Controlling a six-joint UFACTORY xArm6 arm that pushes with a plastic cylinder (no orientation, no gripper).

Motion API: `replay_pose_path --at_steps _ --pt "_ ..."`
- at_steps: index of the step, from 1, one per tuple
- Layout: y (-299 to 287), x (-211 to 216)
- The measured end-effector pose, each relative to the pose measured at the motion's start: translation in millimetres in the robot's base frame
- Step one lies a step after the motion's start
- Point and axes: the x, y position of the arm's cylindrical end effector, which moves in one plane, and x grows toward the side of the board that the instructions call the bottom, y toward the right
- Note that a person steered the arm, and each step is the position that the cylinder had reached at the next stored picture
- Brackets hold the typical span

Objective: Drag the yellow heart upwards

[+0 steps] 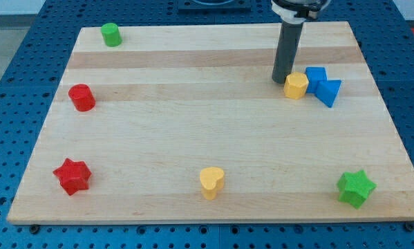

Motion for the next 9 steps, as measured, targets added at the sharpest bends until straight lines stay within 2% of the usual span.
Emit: replay_pose_path --at_steps 1,2,3,4,5,6,7,9 --pt "-54 11" --pt "-119 51" --pt "-184 105" --pt "-249 177" --pt "-255 227" --pt "-214 254" --pt "-160 250" --pt "-73 196"
